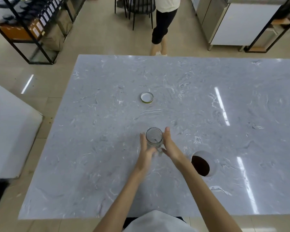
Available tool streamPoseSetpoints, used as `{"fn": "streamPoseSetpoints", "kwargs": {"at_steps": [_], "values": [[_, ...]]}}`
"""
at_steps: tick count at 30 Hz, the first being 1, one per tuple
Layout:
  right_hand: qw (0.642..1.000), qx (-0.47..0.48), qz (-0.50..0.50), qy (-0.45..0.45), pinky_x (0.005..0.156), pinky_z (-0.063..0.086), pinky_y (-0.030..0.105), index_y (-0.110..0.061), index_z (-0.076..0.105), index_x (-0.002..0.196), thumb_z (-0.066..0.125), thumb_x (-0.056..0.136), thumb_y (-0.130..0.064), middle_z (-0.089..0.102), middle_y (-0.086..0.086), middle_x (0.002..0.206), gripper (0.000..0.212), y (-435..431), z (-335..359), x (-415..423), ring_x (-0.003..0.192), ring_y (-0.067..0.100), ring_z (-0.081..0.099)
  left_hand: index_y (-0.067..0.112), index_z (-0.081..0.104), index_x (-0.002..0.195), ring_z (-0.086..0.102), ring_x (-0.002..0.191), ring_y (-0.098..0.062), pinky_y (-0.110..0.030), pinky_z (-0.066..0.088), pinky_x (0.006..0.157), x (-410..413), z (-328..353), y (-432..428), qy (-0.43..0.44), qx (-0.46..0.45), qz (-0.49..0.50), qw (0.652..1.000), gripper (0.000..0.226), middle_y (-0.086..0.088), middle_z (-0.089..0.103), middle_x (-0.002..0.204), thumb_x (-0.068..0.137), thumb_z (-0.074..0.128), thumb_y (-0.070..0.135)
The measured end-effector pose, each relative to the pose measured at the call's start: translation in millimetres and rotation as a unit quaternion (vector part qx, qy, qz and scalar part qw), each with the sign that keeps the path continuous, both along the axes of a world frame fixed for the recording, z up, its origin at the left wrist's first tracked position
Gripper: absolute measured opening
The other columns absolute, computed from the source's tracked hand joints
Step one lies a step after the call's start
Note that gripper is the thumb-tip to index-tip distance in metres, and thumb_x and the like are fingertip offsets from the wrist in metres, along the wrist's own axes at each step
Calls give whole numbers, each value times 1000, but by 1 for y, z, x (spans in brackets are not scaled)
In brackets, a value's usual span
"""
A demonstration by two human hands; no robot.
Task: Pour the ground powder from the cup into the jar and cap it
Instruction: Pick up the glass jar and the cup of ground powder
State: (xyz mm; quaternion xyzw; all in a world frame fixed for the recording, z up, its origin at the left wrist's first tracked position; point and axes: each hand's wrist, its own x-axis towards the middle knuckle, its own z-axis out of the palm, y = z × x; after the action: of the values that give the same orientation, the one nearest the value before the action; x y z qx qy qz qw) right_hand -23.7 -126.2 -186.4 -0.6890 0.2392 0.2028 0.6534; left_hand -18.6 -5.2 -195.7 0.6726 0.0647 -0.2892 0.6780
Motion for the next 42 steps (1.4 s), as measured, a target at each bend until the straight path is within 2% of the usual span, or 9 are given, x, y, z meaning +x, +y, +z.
{"fn": "streamPoseSetpoints", "kwargs": {"at_steps": [2, 8, 15, 23, 28, 30, 33, 38, 42], "values": [[1000, 15, -23, 9, 117, 28, 37, -52, 39, 135, 14, 73, -91, 38, -19, 143, 77, 8, -10, -21, 128, 1, 36, 18, 2, 159, 43, 132, -2, -7, 43, 94, 13, 1, 6, 13, -8, -9, 1000, 76, 7, 19, 161, 98, 39, -8], [994, -33, -98, -30, 116, 7, 26, -25, 18, 156, 15, 97, -65, 14, -10, 162, 71, 1, -11, 0, 147, 6, 13, 22, 1, 159, 2, 153, -12, -45, 15, 124, -14, -10, 21, -26, 66, -27, 997, 88, 8, -3, 166, 90, 42, -15], [995, 2, -100, -18, 111, 17, 20, -34, 40, 146, 16, 96, -67, 31, -7, 156, 64, 14, -24, -20, 141, 5, 28, 11, -8, 156, -13, 152, -21, -46, 4, 124, -24, -27, 12, -102, 154, -105, 977, 98, -6, -11, 164, 85, 56, -12], [993, 22, -120, -6, 122, 11, 34, -34, 21, 154, 18, 94, -71, 18, -17, 159, 71, 6, -13, -16, 147, 6, 18, 10, 19, 154, 8, 151, -23, -41, 14, 123, -9, -50, 25, -224, 192, -127, 947, 102, -4, 15, 159, 77, 86, 17], [993, 15, -118, 2, 66, 39, -4, -43, 65, 94, 20, 98, -64, 59, -35, 89, 50, 20, -21, -13, 71, -28, 55, 12, 31, 148, 33, 134, -11, -36, 37, 114, -5, -58, 25, -266, 216, -103, 934, 101, -2, 32, 147, 69, 92, 21], [996, 7, -86, 3, 70, 36, -7, -34, 69, 105, 20, 97, -66, 62, -31, 96, 59, 20, -25, -21, 79, -27, 55, 14, 30, 150, 31, 137, -12, -37, 35, 115, -4, -61, 27, -263, 240, -107, 928, 103, -3, 31, 151, 68, 92, 26], [999, 3, -36, 2, 114, 24, 19, -27, 45, 146, 27, 94, -69, 43, -15, 146, 69, 8, -12, -25, 132, -3, 40, 15, 35, 150, 36, 136, -22, -35, 34, 112, 0, -66, 31, -280, 286, -120, 909, 105, -3, 40, 149, 65, 91, 39], [964, -194, 98, -149, 112, 10, 15, -54, 11, 150, 55, 77, -79, 10, -38, 154, 89, -57, 24, -41, 143, -13, 5, 22, 46, 139, 46, 125, -22, -34, 40, 104, 5, -66, 31, -290, 296, -115, 903, 98, 2, 51, 135, 55, 95, 36], [857, -433, 277, -34, 121, -6, 42, -49, -31, 143, 64, 59, -83, -29, -21, 155, 131, -127, 14, -75, 143, 11, -30, 17, 49, 135, 49, 121, -26, -34, 40, 101, 11, -67, 27, -290, 312, -123, 896, 97, -3, 52, 131, 52, 96, 34]]}}
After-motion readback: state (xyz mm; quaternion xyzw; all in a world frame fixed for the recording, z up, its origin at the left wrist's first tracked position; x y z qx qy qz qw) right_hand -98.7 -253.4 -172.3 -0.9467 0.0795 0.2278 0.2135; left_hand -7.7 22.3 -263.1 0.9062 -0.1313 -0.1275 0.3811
